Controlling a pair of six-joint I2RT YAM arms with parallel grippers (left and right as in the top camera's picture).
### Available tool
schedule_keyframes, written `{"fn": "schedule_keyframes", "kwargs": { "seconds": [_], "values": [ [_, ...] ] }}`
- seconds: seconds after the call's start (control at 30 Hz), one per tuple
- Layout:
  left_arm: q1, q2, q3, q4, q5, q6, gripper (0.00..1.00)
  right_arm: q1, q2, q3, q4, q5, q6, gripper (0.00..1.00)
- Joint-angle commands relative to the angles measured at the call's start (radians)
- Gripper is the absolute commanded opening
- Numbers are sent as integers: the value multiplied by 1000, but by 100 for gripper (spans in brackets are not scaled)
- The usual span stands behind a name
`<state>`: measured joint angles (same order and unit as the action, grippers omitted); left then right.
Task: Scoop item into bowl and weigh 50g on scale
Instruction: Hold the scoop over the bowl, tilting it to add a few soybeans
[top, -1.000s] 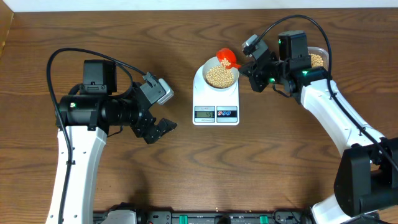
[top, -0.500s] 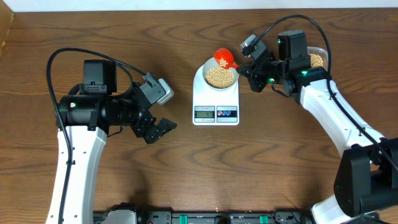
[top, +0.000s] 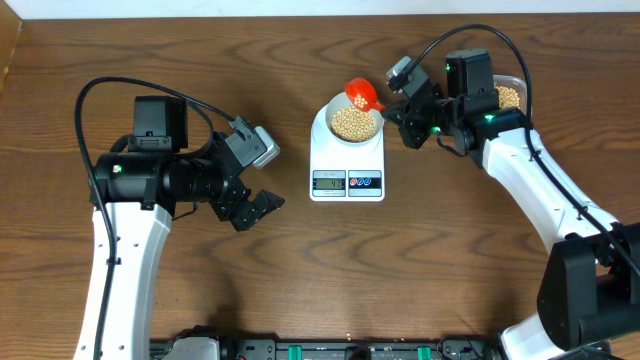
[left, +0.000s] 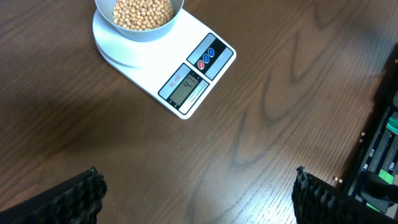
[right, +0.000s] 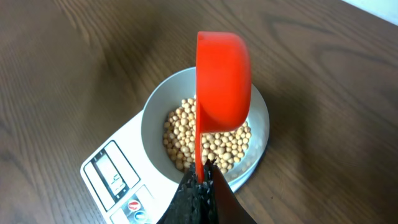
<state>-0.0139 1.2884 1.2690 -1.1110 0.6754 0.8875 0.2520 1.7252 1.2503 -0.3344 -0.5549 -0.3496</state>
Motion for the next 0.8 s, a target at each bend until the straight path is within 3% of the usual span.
{"fn": "schedule_keyframes", "kwargs": {
  "seconds": [0.0,0.77],
  "values": [
    [4,-2,15,-3,13,-2,98,5,-25,-5,-10,47,-27,1],
    [4,-2,15,-3,13,-2,98,14,-35,-5,-11,29,-33,1]
  ]
}}
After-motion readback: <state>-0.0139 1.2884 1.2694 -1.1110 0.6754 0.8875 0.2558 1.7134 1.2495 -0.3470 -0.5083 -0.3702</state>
